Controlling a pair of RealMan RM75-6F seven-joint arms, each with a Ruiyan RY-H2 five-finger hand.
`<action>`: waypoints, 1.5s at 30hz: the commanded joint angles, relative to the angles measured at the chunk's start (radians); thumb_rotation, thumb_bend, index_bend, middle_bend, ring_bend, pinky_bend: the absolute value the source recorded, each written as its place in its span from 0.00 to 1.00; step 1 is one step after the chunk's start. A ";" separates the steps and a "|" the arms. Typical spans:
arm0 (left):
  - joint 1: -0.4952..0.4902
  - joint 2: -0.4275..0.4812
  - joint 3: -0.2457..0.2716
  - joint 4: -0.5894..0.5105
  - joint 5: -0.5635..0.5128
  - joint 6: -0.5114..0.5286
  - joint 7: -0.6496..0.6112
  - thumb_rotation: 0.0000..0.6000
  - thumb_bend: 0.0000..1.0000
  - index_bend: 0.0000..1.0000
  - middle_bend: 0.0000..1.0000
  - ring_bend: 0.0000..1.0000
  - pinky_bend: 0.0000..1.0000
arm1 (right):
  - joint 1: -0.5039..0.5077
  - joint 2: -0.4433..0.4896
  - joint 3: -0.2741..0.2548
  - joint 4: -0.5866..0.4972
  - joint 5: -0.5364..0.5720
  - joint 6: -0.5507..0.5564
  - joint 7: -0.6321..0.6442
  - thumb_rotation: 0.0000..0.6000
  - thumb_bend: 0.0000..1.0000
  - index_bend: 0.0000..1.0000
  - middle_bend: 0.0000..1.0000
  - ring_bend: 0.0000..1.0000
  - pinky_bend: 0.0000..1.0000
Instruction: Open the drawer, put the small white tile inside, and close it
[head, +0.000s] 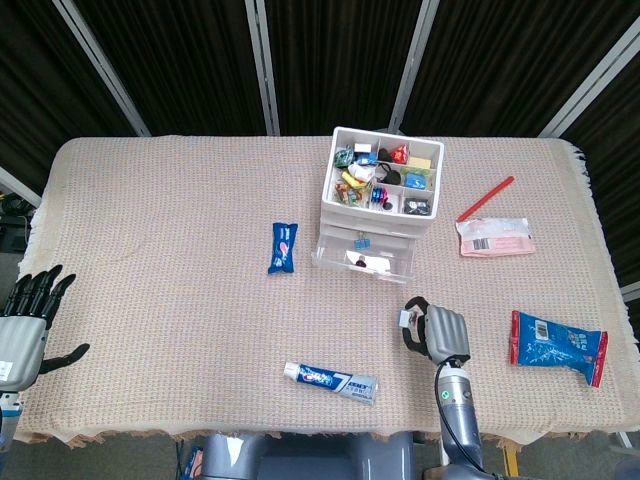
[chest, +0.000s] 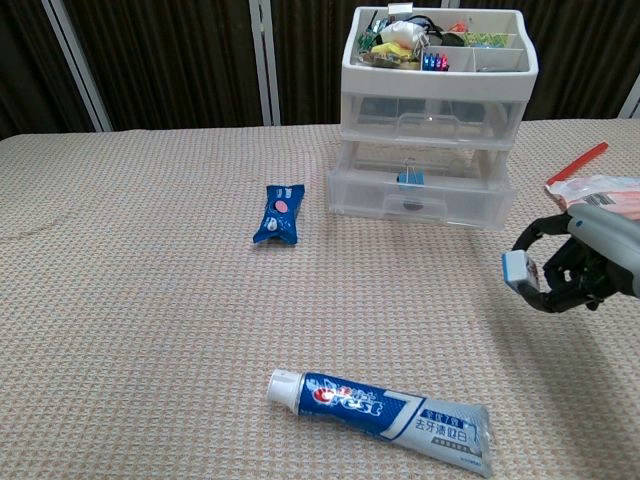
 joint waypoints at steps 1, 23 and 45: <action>0.000 -0.001 0.000 0.001 0.001 0.001 0.001 1.00 0.15 0.09 0.00 0.00 0.00 | -0.007 0.038 0.007 -0.067 -0.038 0.027 -0.004 1.00 0.34 0.58 0.83 0.83 0.62; -0.001 0.001 0.000 0.004 0.004 -0.001 -0.015 1.00 0.15 0.09 0.00 0.00 0.00 | 0.183 -0.027 0.248 -0.056 0.088 0.053 -0.187 1.00 0.34 0.59 0.83 0.83 0.62; -0.003 0.003 0.000 -0.002 0.000 -0.006 -0.015 1.00 0.15 0.08 0.00 0.00 0.00 | 0.256 -0.094 0.285 0.132 0.135 0.055 -0.139 1.00 0.22 0.32 0.83 0.84 0.62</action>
